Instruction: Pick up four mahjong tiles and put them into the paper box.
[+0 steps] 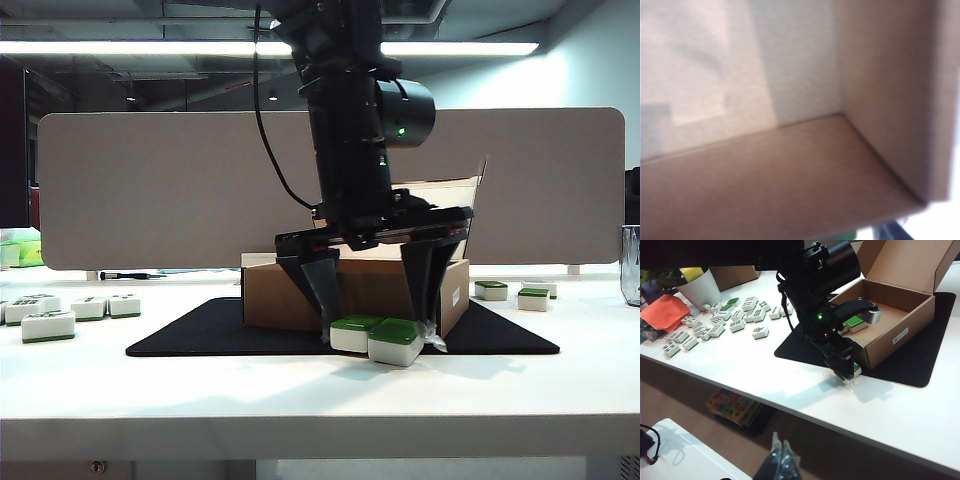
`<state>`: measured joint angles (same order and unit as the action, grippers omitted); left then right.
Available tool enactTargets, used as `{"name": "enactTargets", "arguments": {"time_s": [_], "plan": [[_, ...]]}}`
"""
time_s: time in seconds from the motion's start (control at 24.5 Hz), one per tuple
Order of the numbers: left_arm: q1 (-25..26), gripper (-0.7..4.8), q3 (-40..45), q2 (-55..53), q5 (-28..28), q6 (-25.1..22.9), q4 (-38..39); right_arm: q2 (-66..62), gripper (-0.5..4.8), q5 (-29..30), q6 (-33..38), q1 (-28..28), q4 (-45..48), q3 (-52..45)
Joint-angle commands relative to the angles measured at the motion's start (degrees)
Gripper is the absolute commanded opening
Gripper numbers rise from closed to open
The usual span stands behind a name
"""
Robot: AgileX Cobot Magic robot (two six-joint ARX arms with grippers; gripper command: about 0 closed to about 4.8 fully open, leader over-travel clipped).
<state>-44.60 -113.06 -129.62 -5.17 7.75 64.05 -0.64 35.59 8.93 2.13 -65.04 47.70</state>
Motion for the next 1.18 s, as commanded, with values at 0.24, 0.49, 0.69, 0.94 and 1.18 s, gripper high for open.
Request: {"name": "enactTargets", "arguments": {"time_s": [0.24,0.49,0.69,0.94,1.18], "plan": [[-0.4,4.61,-0.2,-0.7,1.1,0.2,-1.5,0.7,-0.01,-0.1,-0.2,0.0,0.5,0.2],[-0.4,4.50,-0.2,-1.8,3.0,0.2,0.0,0.7,-0.01,-0.1,-0.2,0.0,0.5,0.2],[-0.4,2.61,-0.2,-1.8,3.0,0.2,0.0,0.7,-0.01,-0.1,-0.2,0.0,0.6,0.2],[-0.4,2.58,-1.0,-1.5,2.9,0.2,3.1,0.7,-0.01,-0.1,-0.7,0.0,0.5,0.2],[-0.5,2.58,-7.5,-1.2,2.4,0.2,11.5,0.7,-0.01,-0.1,-0.7,0.0,0.6,0.2]]}}
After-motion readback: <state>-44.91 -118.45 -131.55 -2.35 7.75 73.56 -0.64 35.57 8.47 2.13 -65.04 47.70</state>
